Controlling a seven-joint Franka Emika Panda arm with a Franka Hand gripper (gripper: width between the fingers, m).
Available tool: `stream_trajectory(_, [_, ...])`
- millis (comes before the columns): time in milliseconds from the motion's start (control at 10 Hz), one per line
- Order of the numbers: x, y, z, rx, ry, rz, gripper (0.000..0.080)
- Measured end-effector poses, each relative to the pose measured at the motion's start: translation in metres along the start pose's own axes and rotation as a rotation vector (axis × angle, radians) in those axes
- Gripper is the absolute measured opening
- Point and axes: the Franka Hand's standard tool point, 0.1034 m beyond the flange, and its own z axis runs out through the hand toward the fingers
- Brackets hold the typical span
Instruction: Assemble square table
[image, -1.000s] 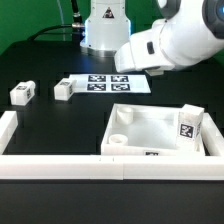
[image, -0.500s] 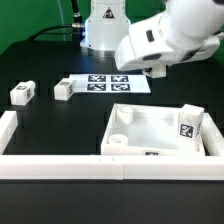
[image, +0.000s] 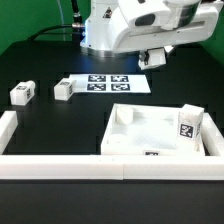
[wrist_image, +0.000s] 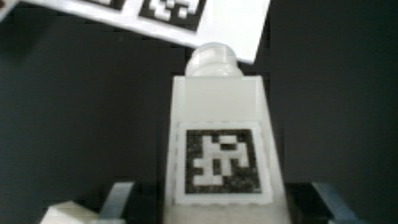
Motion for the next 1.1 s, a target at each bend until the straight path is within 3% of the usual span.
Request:
stream_trajectory(500, [0.009, 0.007, -0.003, -0.038, 0.335, 0.01, 0.0291])
stream_trajectory(700, [0.01, 0.018, -0.019, 0.015, 0.327, 0.07, 0.0291])
stream_trajectory(900, [0.018, 0.03, -0.042, 0.021, 0.293, 0.078, 0.0291])
stream_trajectory(1100, [0.02, 0.029, -0.038, 0.017, 0.302, 0.075, 0.0291])
